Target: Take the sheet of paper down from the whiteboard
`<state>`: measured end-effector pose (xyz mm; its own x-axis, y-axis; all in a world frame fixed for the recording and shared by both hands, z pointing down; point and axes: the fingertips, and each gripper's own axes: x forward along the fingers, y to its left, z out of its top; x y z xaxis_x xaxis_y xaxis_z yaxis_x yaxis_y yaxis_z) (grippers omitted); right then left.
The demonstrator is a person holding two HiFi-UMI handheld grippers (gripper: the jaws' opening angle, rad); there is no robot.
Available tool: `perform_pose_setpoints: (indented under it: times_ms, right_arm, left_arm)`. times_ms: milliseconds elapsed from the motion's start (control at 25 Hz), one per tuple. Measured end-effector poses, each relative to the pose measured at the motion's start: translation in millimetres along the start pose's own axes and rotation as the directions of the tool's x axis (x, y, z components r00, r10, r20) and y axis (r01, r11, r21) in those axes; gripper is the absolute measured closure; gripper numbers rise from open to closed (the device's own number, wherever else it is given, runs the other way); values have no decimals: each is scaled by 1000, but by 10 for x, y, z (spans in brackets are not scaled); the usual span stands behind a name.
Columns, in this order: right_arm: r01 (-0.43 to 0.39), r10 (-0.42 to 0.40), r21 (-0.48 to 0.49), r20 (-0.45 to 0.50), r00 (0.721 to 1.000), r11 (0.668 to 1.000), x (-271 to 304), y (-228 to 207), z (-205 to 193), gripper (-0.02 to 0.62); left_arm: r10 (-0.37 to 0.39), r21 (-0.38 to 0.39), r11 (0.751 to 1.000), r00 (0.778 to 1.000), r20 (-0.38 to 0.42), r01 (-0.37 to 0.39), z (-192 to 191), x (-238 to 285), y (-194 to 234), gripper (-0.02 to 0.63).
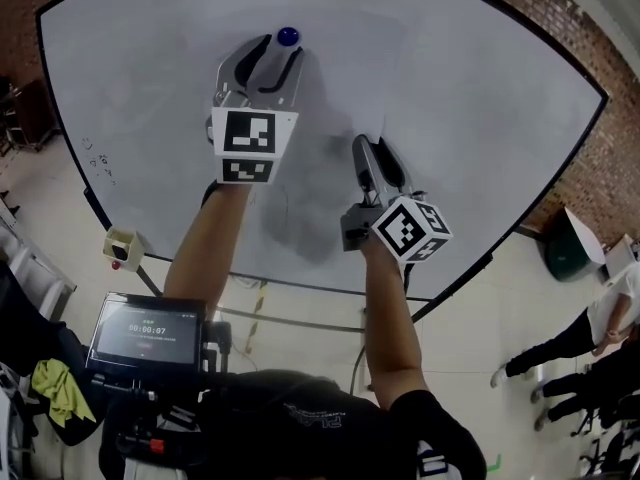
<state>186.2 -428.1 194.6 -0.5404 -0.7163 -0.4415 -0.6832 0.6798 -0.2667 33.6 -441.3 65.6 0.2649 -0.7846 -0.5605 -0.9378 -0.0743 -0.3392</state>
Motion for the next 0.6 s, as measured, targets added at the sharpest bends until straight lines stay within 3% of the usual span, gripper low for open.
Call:
perform_pose_setpoints:
  times_ms: [600]
  right_arm:
    - [-130, 128, 48, 44, 991, 990, 133, 305, 99, 436]
  left_arm:
    - [7, 11, 1000, 999, 44, -7, 168, -13, 41, 457]
